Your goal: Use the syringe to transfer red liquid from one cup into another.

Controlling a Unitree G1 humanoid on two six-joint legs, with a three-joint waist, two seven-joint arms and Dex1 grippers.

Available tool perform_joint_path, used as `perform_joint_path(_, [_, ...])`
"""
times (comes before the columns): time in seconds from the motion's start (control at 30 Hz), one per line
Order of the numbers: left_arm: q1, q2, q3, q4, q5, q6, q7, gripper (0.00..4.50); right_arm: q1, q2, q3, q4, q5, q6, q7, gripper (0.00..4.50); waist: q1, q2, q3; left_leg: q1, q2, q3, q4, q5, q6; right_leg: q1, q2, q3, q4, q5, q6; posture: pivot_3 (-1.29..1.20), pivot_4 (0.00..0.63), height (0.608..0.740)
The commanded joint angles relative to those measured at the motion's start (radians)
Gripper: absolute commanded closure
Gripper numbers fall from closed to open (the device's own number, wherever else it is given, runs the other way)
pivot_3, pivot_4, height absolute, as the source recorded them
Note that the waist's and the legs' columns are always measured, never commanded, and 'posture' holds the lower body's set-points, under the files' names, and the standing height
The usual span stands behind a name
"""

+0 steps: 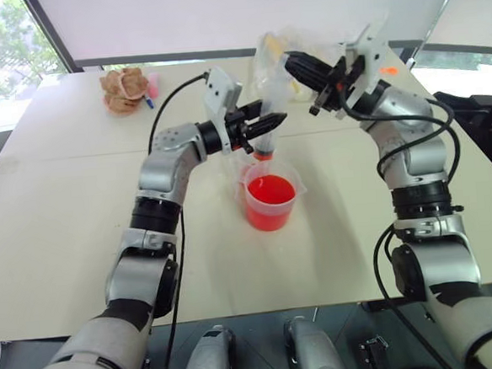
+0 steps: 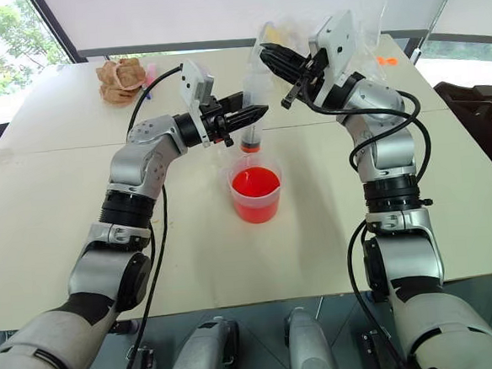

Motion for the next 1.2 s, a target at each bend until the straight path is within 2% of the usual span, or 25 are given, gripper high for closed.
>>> perform_joint_path(0.03, [-0.055, -0.010, 0.039, -0.092, -0.049, -0.021, 0.026, 3.05, 0.029, 0.040, 0.054, -0.041, 0.007, 0.022, 0.023, 4.43, 0.000, 0.000, 0.000, 0.000, 0.000, 0.000, 0.000, 0.000, 0.000, 0.000, 0.000, 0.000, 0.000, 0.000, 0.000, 0.00, 0.150, 0.740])
perform_joint_path(0.5, [-0.089, 0.001, 0.054, -0.087, -0.049, -0.039, 0.036, 3.05, 0.046, 0.074, 0.048, -0.039, -0.002, 0.007, 0.002, 4.43, 0.000, 0.000, 0.000, 0.000, 0.000, 0.000, 0.000, 0.000, 0.000, 0.000, 0.000, 0.000, 0.000, 0.000, 0.000, 0.00, 0.150, 0.740])
perform_joint_path(0.6, [-0.088, 0.002, 0.055, -0.098, -0.055, -0.032, 0.035, 3.05, 0.011, 0.070, -0.009, -0.006, -0.003, -0.062, -0.047, 3.50, -0.001, 0.000, 0.000, 0.000, 0.000, 0.000, 0.000, 0.000, 0.000, 0.000, 0.000, 0.000, 0.000, 0.000, 0.000, 0.00, 0.150, 0.740])
perform_joint_path(0.63, [-0.088, 0.001, 0.058, -0.104, -0.062, -0.024, 0.031, 3.05, 0.001, 0.062, -0.024, 0.001, -0.010, -0.079, -0.065, 2.89, -0.001, 0.000, 0.000, 0.000, 0.000, 0.000, 0.000, 0.000, 0.000, -0.001, 0.000, 0.000, 0.000, 0.000, 0.000, 0.00, 0.150, 0.740])
perform_joint_path(0.67, [-0.088, 0.001, 0.061, -0.109, -0.069, -0.016, 0.027, 3.05, -0.007, 0.053, -0.036, 0.006, -0.016, -0.090, -0.082, 2.58, -0.001, 0.000, 0.000, 0.000, 0.000, 0.000, 0.000, 0.000, 0.000, -0.001, 0.000, 0.000, 0.000, 0.000, 0.000, 0.00, 0.150, 0.740])
perform_joint_path(0.77, [-0.090, 0.004, 0.068, -0.125, -0.089, 0.006, 0.025, 3.05, -0.023, 0.013, -0.073, 0.007, -0.001, -0.095, -0.095, 1.17, 0.004, 0.000, 0.000, 0.000, 0.000, 0.000, 0.000, 0.003, -0.005, 0.000, 0.000, 0.000, 0.000, 0.000, 0.000, 0.00, 0.150, 0.740])
perform_joint_path(1.0, [-0.088, 0.021, 0.074, -0.148, -0.126, 0.044, 0.039, 3.05, 0.055, -0.107, -0.174, -0.058, 0.096, 0.012, -0.087, 1.17, 0.004, 0.000, 0.000, 0.000, 0.000, 0.000, 0.000, 0.003, -0.005, 0.000, -0.001, 0.000, 0.000, 0.000, 0.000, 0.00, 0.150, 0.740])
perform_joint_path(1.07, [-0.097, 0.027, 0.083, -0.140, -0.137, 0.061, 0.055, 3.05, 0.088, -0.151, -0.203, -0.048, 0.068, -0.004, -0.130, 1.17, 0.004, 0.000, 0.000, 0.000, 0.000, 0.000, 0.000, 0.000, 0.000, 0.000, 0.000, 0.000, 0.000, 0.000, 0.000, 0.00, 0.150, 0.740])
perform_joint_path(1.13, [-0.123, 0.049, 0.071, -0.104, -0.093, 0.071, 0.103, 3.05, 0.138, -0.219, -0.221, -0.036, 0.006, -0.038, -0.165, 1.17, 0.004, 0.000, 0.000, 0.000, 0.000, 0.000, 0.000, 0.000, 0.000, 0.000, 0.000, 0.000, 0.000, 0.000, 0.000, 0.00, 0.150, 0.740])
perform_joint_path(1.2, [-0.183, 0.072, 0.065, -0.008, -0.024, 0.119, 0.225, 3.05, 0.184, -0.258, -0.244, -0.088, 0.037, 0.004, -0.154, 1.17, 0.006, 0.000, 0.000, 0.000, 0.000, 0.000, 0.000, 0.000, 0.000, 0.000, 0.000, 0.000, 0.000, 0.000, 0.000, 0.00, 0.150, 0.740])
